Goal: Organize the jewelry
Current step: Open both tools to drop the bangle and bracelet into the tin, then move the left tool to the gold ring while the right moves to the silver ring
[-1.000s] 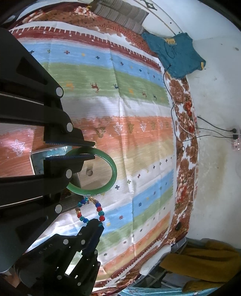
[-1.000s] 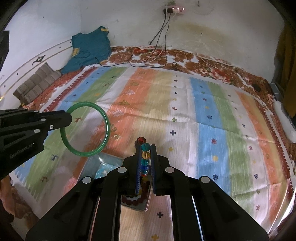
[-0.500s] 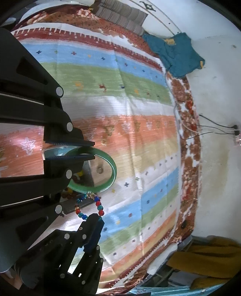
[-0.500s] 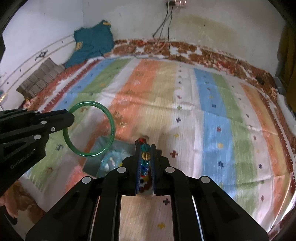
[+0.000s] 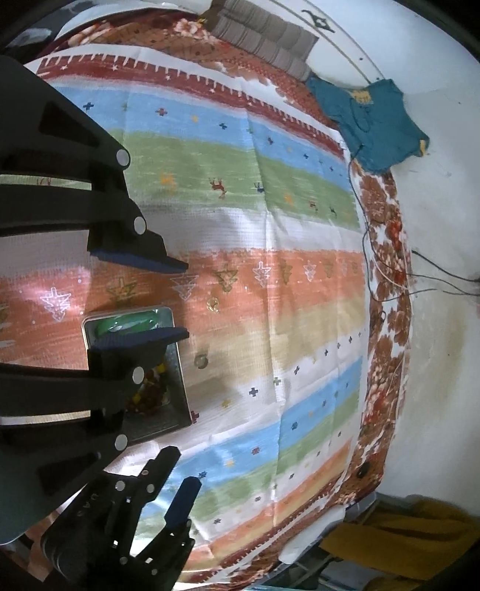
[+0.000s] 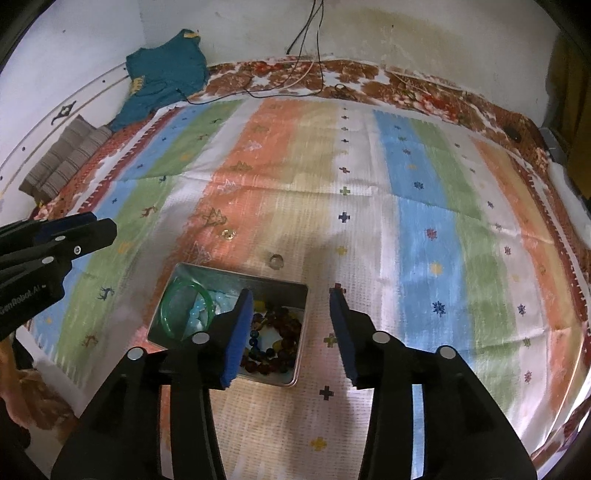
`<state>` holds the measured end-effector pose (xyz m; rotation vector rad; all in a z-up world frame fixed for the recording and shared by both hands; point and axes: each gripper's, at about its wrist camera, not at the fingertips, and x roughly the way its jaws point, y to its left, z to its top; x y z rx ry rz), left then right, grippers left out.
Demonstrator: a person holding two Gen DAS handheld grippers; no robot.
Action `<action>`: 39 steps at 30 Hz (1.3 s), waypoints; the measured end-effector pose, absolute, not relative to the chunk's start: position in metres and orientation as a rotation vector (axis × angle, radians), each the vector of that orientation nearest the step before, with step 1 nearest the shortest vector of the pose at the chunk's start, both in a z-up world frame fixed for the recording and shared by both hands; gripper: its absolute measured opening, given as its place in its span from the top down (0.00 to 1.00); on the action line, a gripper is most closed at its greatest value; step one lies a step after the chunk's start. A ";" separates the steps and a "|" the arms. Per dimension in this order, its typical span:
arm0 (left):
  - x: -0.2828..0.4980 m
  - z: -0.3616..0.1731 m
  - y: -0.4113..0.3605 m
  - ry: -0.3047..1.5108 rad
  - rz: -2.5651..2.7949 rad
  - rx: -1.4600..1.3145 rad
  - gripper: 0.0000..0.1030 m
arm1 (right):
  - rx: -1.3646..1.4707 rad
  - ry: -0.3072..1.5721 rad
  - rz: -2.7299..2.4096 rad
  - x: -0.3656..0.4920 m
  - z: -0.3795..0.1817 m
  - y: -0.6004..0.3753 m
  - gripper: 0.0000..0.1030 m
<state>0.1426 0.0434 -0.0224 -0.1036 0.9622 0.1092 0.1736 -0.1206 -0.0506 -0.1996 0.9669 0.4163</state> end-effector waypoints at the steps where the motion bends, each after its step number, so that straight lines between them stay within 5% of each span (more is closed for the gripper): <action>1: 0.144 -0.023 0.046 0.965 0.108 -0.117 0.67 | -0.197 0.971 0.416 0.175 -0.051 -0.120 0.54; 39: 0.227 -0.083 0.057 1.148 0.103 -0.111 0.41 | -0.155 1.119 0.433 0.236 -0.074 -0.102 0.32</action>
